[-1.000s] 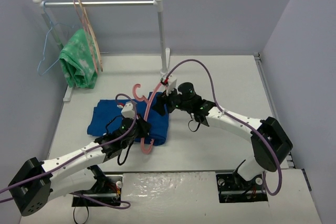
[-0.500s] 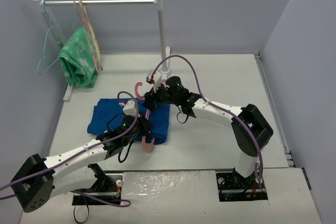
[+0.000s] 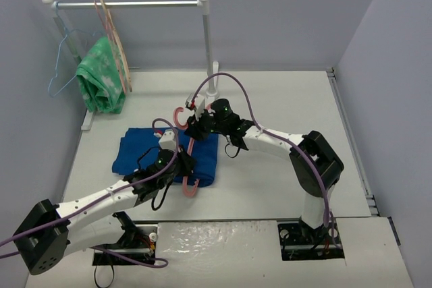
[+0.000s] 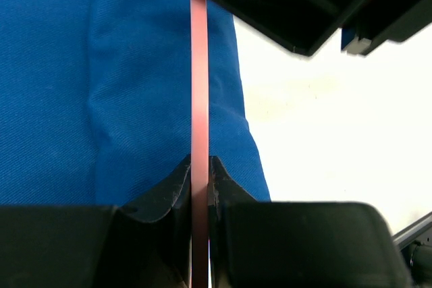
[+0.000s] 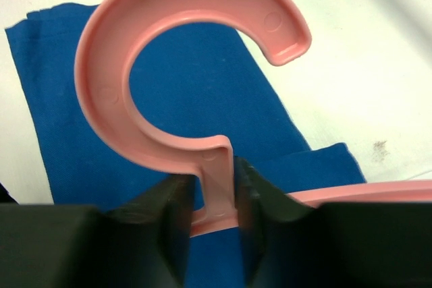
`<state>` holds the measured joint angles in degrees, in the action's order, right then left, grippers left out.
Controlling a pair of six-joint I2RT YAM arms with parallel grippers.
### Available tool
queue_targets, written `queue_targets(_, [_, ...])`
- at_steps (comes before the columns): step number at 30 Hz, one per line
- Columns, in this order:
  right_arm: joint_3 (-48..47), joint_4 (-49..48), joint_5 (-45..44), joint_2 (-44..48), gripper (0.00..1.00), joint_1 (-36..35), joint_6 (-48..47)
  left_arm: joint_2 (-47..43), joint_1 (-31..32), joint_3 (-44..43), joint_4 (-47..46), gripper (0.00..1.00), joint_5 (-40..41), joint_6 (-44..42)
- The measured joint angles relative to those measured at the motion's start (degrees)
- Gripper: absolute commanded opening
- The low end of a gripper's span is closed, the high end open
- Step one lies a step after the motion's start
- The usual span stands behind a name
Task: Place the trousers on the hanger
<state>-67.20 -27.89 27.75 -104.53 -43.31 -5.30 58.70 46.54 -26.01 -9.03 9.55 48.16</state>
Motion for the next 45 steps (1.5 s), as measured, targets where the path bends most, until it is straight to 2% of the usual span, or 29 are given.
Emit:
queue_targets(3, [0.3, -0.51, 2.08, 0.0, 0.0, 0.64, -0.98, -0.2, -0.04, -0.15, 0.1, 0.0, -0.19, -0.15])
queue_targets(5, [1.18, -2.01, 3.16, 0.01, 0.0, 1.23, -0.86, -0.31, -0.02, -0.6, 1.11, 0.07, -0.39, -0.22])
queue_targets(7, [2.34, -3.88, 4.72, 0.09, 0.0, 1.78, -0.5, -0.5, 0.0, -1.28, 2.92, 0.25, -0.63, -0.38])
queue_targets(8, [3.02, -4.83, 5.61, 0.18, 0.0, 2.15, -0.34, -0.73, 0.0, -1.93, 4.18, 0.4, -0.88, -0.65])
queue_targets(11, [4.18, -6.66, 7.72, 0.2, 0.0, 3.21, -0.35, -2.57, 0.0, -4.36, 7.3, 0.64, -1.51, -1.38])
queue_targets(15, [4.6, -7.65, 9.26, 0.2, 0.0, 3.71, -0.38, -6.74, -0.05, -7.0, 11.45, 0.74, -1.57, -2.31])
queue_targets(22, [5.82, -9.27, 12.67, 0.46, 0.0, 4.94, -0.39, -12.28, -3.79, -8.25, 18.87, 0.75, -2.34, -4.21])
queue_targets(28, [7.35, -10.03, 15.26, 1.8, 0.0, 6.08, -0.39, -10.85, -16.17, -6.35, 17.11, 0.74, -11.04, -4.16])
queue_targets(32, [8.75, -11.01, 15.74, 2.74, 0.0, 6.19, -0.25, -4.36, -21.28, -5.14, 13.99, 0.74, -17.96, -3.8])
queue_targets(39, [11.05, -12.35, 16.42, 4.37, 0.0, 6.23, 0.85, 9.07, -22.67, -7.22, 10.5, 0.72, -26.12, -3.7])
queue_targets(45, [12.45, -12.44, 16.67, 6.03, 0.0, 6.23, 1.81, 18.88, -23.8, -9.25, 6.55, 0.63, -30.57, -2.7])
